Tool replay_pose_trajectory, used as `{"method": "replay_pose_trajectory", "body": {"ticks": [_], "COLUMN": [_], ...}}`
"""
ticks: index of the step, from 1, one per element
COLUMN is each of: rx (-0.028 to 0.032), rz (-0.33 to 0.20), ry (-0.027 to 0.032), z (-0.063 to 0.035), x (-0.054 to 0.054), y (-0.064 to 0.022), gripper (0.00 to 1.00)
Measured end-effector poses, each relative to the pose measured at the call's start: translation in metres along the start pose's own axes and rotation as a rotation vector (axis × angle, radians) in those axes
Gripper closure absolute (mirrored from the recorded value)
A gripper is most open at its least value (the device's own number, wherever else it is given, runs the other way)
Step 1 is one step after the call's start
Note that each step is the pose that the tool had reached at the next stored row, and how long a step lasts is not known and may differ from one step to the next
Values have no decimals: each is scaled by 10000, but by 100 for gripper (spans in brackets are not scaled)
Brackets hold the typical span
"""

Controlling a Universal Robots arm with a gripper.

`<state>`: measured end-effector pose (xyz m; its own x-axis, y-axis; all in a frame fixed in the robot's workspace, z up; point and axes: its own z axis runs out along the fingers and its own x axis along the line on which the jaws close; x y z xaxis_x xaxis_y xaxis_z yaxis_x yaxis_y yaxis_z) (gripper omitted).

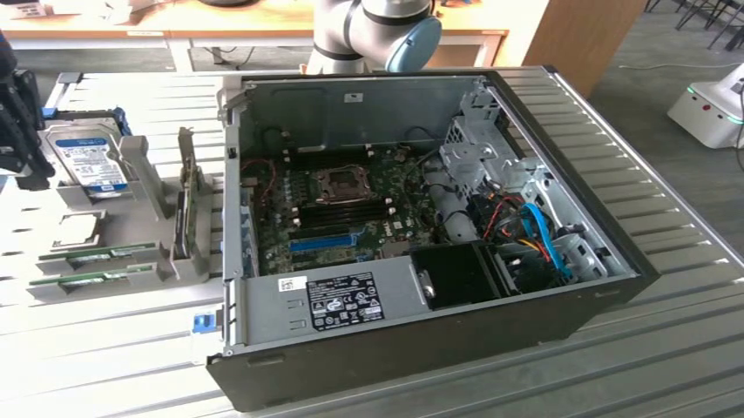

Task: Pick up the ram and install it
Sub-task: 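Pick up the ram and move it above insertion slot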

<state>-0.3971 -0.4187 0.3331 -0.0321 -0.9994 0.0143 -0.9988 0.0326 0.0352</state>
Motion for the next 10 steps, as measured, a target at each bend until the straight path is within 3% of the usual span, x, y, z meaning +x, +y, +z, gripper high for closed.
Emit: {"method": "replay_pose_trajectory", "body": {"ticks": [2,5,10], "rx": [0,0,1], "rz": [0,0,0], "ry": [1,1,1], "z": [29,219,274], "x": [0,-3,-4], "y": [-1,-8,-10], "gripper": [77,77,77]}}
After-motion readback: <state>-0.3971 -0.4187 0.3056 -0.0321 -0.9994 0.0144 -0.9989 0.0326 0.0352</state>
